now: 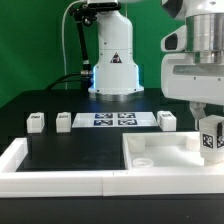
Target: Assemble square table
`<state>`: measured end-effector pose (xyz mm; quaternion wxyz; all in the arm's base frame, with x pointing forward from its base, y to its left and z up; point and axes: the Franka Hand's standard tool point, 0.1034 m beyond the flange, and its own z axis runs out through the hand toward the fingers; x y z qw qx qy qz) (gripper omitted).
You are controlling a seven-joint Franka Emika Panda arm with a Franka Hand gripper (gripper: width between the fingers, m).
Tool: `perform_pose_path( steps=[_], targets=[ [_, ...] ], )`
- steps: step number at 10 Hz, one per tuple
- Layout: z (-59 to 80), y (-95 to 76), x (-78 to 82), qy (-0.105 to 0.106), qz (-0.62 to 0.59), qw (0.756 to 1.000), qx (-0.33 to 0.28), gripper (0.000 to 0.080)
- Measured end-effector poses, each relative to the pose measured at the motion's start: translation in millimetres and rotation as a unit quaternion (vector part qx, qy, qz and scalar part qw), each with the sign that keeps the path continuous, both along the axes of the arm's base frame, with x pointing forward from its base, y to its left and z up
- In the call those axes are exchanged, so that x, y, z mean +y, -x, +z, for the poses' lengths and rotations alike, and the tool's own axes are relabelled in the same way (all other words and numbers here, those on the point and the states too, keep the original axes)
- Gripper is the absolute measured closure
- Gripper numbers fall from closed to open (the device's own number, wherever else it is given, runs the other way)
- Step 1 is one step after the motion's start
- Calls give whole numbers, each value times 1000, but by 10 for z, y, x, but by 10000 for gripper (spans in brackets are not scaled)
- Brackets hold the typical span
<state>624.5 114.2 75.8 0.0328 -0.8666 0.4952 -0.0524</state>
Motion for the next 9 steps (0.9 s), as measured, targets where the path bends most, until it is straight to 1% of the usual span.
perform_pose_path(
  steps=[1, 3, 4, 5, 7, 9],
  targets=[
    [-3, 0, 2, 2, 19, 1000, -1, 507],
    [15, -20, 5, 9, 77, 997, -6, 186],
    [16, -27, 9, 15, 116, 993, -11, 160],
    [15, -22, 32, 21, 169, 985, -11, 160],
    [17, -27, 41, 36, 285, 958, -13, 150],
    [7, -20, 57, 45, 355, 934, -12, 150]
  ],
)
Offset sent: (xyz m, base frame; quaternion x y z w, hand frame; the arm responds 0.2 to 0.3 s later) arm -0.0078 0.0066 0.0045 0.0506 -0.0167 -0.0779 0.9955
